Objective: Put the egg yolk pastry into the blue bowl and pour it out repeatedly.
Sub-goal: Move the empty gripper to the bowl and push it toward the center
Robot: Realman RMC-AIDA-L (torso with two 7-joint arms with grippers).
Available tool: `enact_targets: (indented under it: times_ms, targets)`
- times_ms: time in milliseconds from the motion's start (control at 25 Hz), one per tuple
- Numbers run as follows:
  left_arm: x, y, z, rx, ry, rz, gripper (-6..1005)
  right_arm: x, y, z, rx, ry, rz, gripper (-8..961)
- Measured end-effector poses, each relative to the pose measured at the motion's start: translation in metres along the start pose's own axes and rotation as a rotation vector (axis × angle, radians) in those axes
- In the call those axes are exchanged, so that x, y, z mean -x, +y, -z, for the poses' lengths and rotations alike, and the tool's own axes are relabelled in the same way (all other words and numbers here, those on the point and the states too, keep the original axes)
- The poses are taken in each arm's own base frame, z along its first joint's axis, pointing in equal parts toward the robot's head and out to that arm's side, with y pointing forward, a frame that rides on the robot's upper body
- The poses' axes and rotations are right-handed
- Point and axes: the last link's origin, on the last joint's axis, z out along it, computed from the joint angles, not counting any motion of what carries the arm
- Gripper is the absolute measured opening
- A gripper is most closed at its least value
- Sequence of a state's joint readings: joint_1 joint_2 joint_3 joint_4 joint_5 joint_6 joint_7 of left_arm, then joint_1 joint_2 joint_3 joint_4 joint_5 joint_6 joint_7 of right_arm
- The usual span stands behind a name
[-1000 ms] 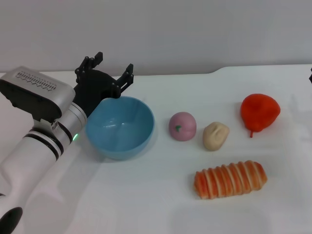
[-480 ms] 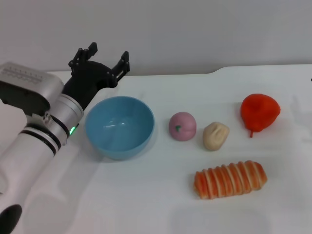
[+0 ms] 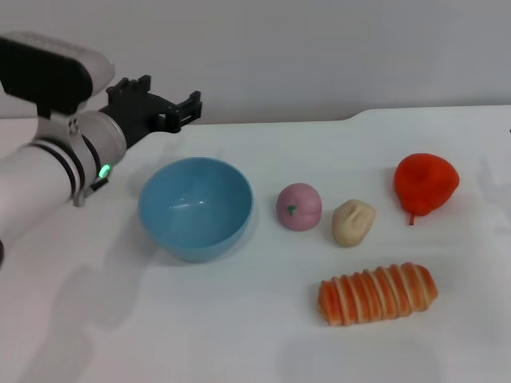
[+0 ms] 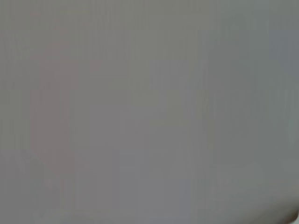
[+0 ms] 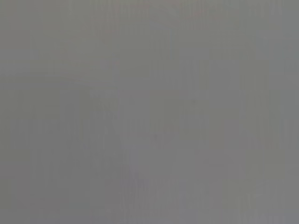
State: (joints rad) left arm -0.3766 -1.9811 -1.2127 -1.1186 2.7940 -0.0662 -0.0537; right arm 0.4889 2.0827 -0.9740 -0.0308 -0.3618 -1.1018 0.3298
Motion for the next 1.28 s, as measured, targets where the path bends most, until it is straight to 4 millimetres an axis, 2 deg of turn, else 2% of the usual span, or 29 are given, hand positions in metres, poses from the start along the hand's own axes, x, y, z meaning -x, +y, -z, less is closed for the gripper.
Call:
enact_targets:
  times_ms: [400,640,760,920,1160,1280]
  targets:
    - [-0.037,-0.012,0.018,-0.001,-0.287,-0.184,812,-0.001,-0.001,0.001,-0.002,0.003,0.002,576]
    - [-0.049,-0.013,0.021,0.088,-0.382,-0.181,811,0.000,-0.001,0.001,-0.002,0.002,0.004,576]
    - [-0.048,-0.010,0.021,0.132,-0.398,-0.202,804,-0.001,-0.001,0.001,-0.002,0.004,0.003,577]
    - [-0.045,-0.020,0.017,0.129,-0.441,-0.162,796,-0.001,0.000,0.001,-0.001,0.004,0.004,577]
    - [-0.018,-0.031,-0.003,0.158,-0.579,-0.038,783,-0.001,0.000,0.000,0.002,0.004,0.007,576]
    - [-0.013,-0.030,-0.009,0.168,-0.604,-0.022,776,0.000,0.000,0.000,0.003,0.003,0.007,576]
